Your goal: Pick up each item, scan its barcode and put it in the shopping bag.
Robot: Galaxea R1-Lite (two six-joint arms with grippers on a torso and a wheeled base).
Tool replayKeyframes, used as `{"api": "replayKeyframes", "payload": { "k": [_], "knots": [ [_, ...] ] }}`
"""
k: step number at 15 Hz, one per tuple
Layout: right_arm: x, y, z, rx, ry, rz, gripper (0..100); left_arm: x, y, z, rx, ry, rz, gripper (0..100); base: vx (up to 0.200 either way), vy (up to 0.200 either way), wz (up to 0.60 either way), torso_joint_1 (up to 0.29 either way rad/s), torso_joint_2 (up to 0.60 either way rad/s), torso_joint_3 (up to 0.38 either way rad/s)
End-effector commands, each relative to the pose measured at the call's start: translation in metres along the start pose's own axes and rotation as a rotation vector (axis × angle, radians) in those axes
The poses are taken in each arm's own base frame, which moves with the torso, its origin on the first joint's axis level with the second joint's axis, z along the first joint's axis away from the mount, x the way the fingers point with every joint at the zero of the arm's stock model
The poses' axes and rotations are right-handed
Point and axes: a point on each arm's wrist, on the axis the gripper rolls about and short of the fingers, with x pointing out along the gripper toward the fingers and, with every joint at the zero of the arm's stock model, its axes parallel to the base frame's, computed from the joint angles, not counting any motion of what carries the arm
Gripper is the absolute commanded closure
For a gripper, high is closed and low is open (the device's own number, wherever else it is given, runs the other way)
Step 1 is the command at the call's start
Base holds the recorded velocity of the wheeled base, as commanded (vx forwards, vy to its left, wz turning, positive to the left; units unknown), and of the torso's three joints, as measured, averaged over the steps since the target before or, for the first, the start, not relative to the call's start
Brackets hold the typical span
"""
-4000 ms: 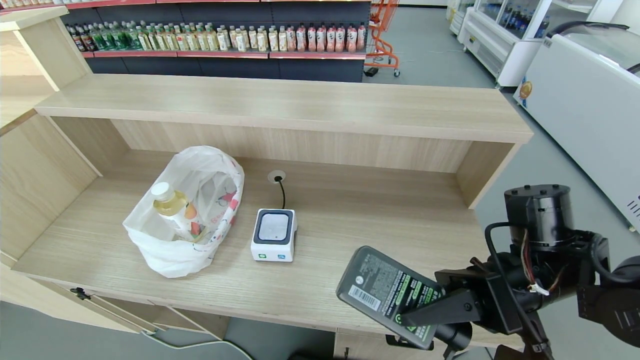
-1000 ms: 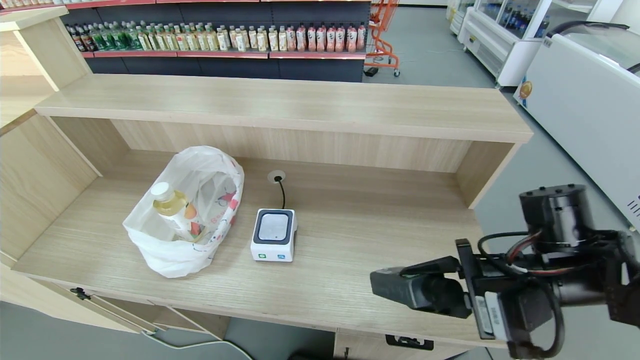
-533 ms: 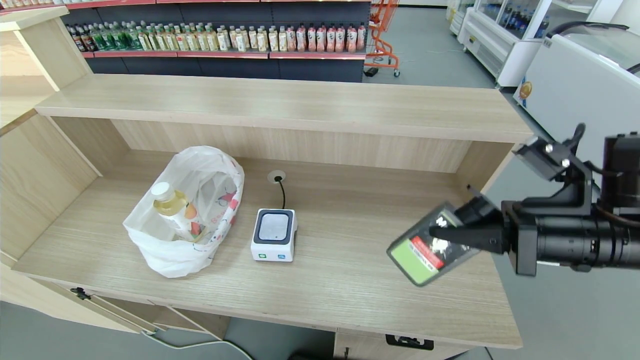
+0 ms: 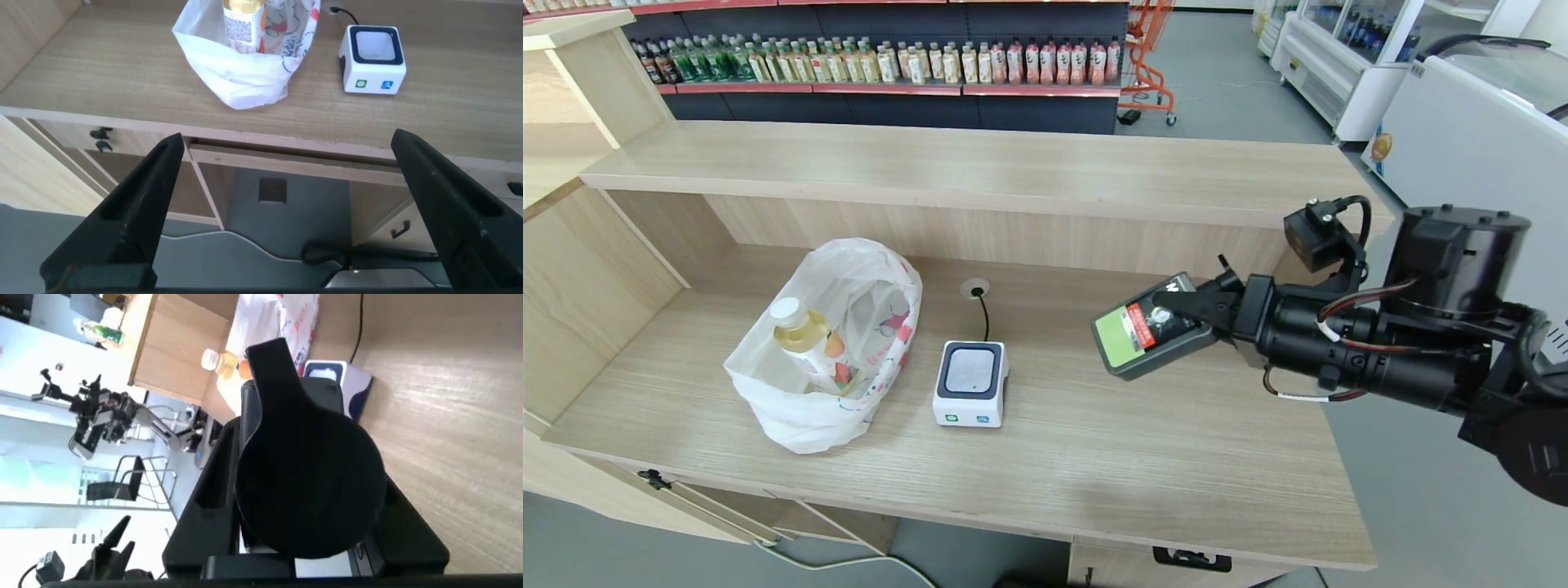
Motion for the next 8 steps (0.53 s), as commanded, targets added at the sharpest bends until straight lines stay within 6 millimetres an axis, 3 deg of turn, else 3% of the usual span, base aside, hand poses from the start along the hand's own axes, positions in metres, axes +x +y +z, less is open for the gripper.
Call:
{"api": "replayKeyframes", "payload": {
  "k": [1, 7, 8],
  "knots": [
    [0.012, -0.005, -0.009, 0.014, 0.038, -0.003, 100, 0.000, 0.000, 0.000, -0.001, 0.000, 0.000, 0, 0.000, 0.000, 0.00, 0.000, 0.00, 0.000],
    [0.023, -0.011, -0.020, 0.021, 0.078, -0.015, 100, 0.000, 0.000, 0.000, -0.002, 0.000, 0.000, 0, 0.000, 0.000, 0.00, 0.000, 0.00, 0.000],
    [0.025, -0.012, -0.019, 0.021, 0.078, -0.015, 100, 0.000, 0.000, 0.000, -0.002, 0.000, 0.000, 0, 0.000, 0.200, 0.00, 0.002, 0.00, -0.002]
  ]
}}
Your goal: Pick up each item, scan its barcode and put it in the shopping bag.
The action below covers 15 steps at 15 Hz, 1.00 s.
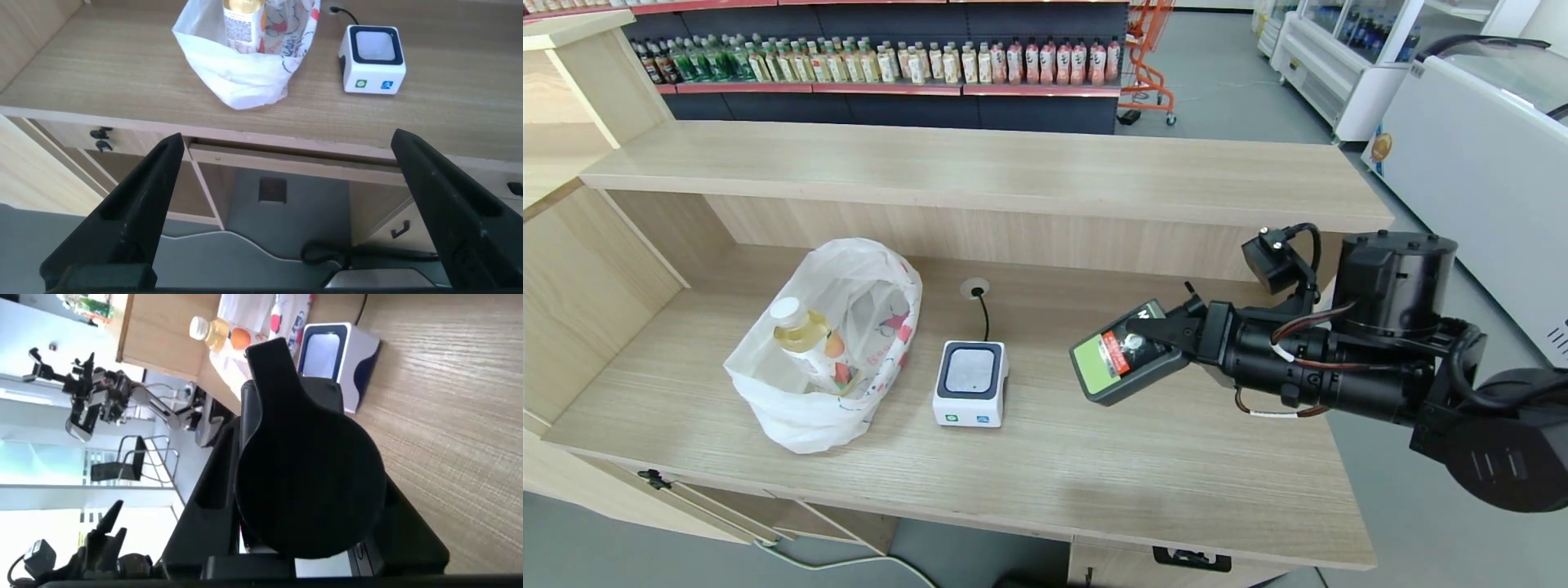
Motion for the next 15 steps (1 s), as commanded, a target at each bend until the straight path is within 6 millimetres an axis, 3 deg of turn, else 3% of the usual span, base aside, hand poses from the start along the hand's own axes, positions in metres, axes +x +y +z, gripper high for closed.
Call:
{"api": "replayKeyframes", "payload": {
  "k": [1, 6, 11, 15],
  "knots": [
    [0.006, -0.004, -0.001, 0.004, 0.008, -0.003, 100, 0.000, 0.000, 0.000, 0.001, 0.000, 0.000, 0, 0.000, 0.200, 0.00, 0.002, 0.00, -0.002],
    [0.022, -0.009, 0.000, -0.012, 0.005, -0.020, 100, 0.000, 0.000, 0.000, -0.004, 0.000, -0.001, 0, 0.000, 0.200, 0.00, 0.005, 0.01, 0.003],
    [0.055, -0.036, -0.001, -0.119, 0.001, -0.101, 100, 0.000, 0.000, 0.000, 0.001, 0.000, 0.000, 0, 0.000, 0.200, 0.00, 0.001, 0.00, 0.003],
    [0.079, -0.050, 0.006, -0.137, -0.027, -0.117, 100, 0.000, 0.000, 0.000, 0.002, 0.000, 0.000, 0, 0.000, 0.000, 0.00, 0.000, 0.00, 0.000]
  ]
}}
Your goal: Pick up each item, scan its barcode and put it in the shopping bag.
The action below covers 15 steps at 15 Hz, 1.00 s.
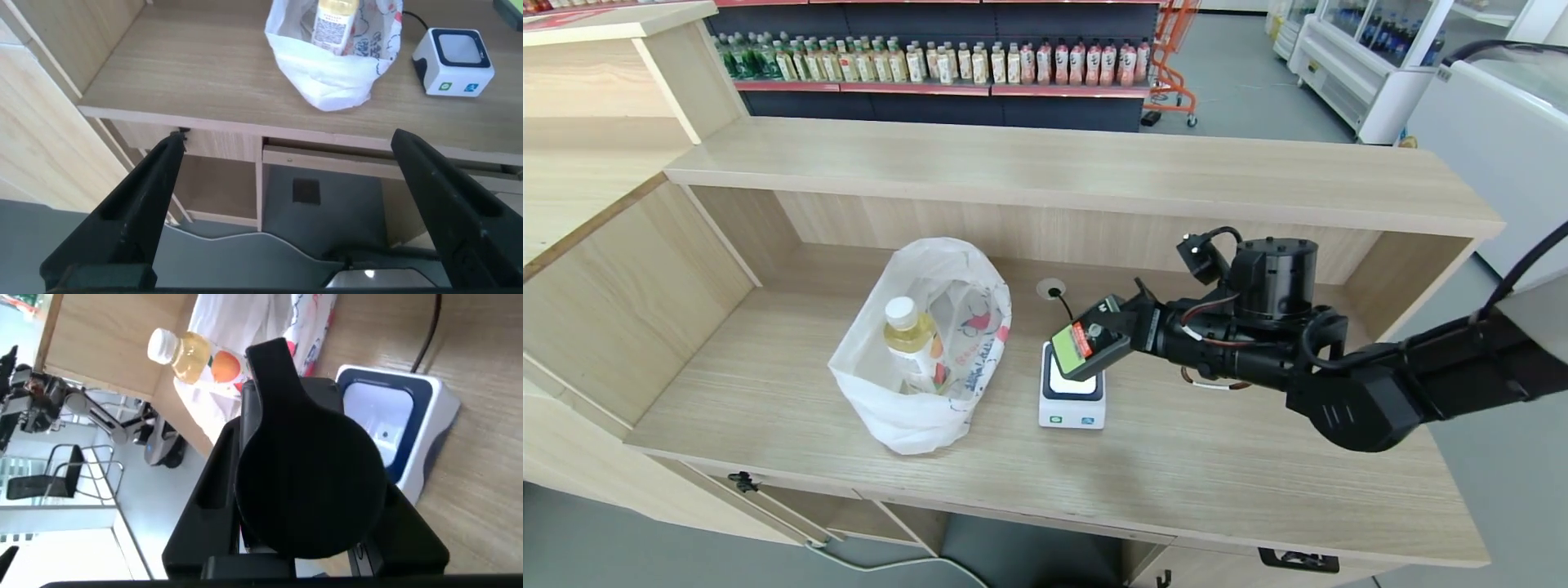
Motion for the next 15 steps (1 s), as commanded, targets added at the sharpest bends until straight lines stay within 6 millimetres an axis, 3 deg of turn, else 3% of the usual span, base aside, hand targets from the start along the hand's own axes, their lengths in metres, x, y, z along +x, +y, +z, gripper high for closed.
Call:
{"api": "replayKeyframes", "payload": {
  "k": [1, 7, 15],
  "knots": [
    [0.017, -0.013, -0.007, 0.002, 0.020, -0.017, 100, 0.000, 0.000, 0.000, -0.001, 0.000, 0.000, 0, 0.000, 0.000, 0.00, 0.000, 0.00, 0.000],
    [0.033, -0.029, -0.019, -0.044, 0.045, -0.037, 100, 0.000, 0.000, 0.000, -0.001, 0.000, 0.000, 0, 0.000, 0.000, 0.00, 0.000, 0.00, 0.000],
    [0.048, -0.032, -0.030, -0.042, 0.066, -0.031, 100, 0.000, 0.000, 0.000, -0.001, 0.000, 0.000, 0, 0.000, 0.000, 0.00, 0.000, 0.00, 0.000]
  ]
}}
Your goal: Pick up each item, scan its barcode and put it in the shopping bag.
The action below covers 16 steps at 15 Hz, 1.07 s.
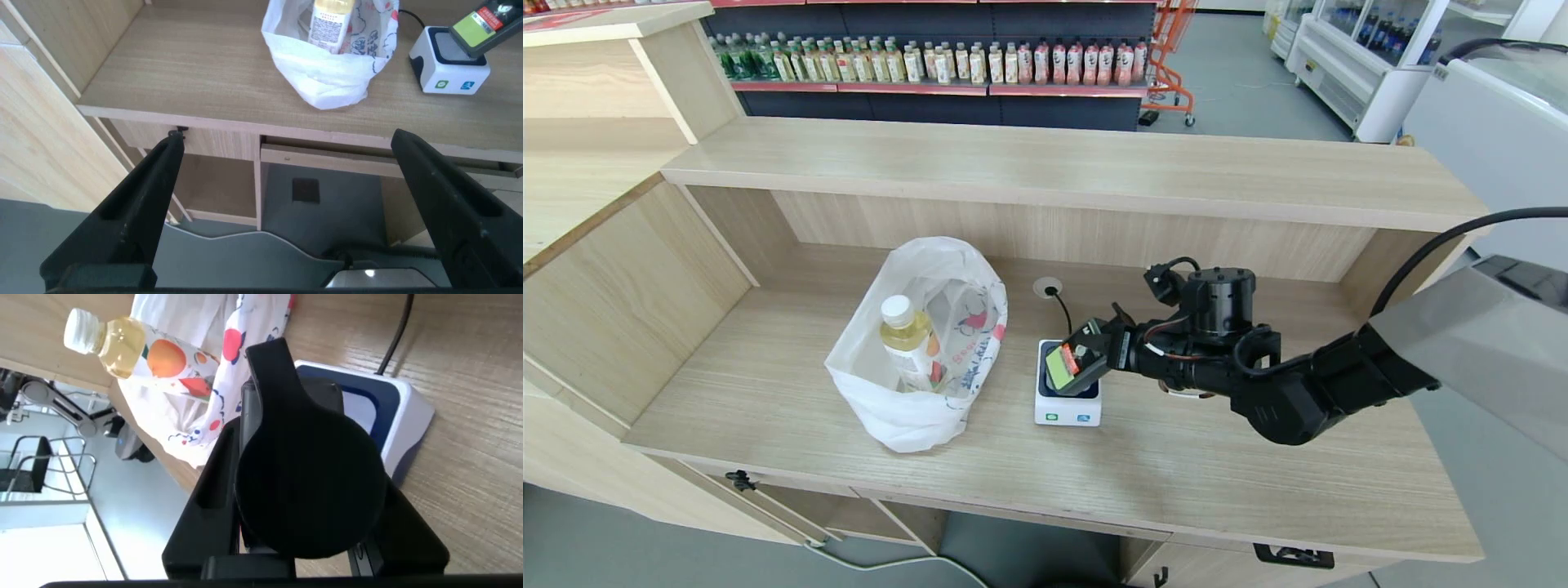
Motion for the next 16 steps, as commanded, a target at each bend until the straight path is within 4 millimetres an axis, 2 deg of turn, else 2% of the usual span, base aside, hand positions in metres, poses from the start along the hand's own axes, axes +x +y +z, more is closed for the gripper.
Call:
{"api": "replayKeyframes", "payload": {
  "k": [1, 7, 16],
  "knots": [
    [0.004, -0.002, -0.004, 0.002, 0.006, -0.001, 100, 0.000, 0.000, 0.000, 0.000, 0.000, 0.000, 0, 0.000, 0.000, 0.00, 0.000, 0.00, 0.000],
    [0.015, -0.001, 0.000, -0.005, -0.012, 0.014, 100, 0.000, 0.000, 0.000, 0.000, 0.000, 0.000, 0, 0.000, 0.000, 0.00, 0.000, 0.00, 0.000],
    [0.028, -0.005, -0.007, -0.006, -0.011, 0.003, 100, 0.000, 0.000, 0.000, 0.000, 0.000, 0.000, 0, 0.000, 0.000, 0.00, 0.000, 0.00, 0.000]
  ]
}}
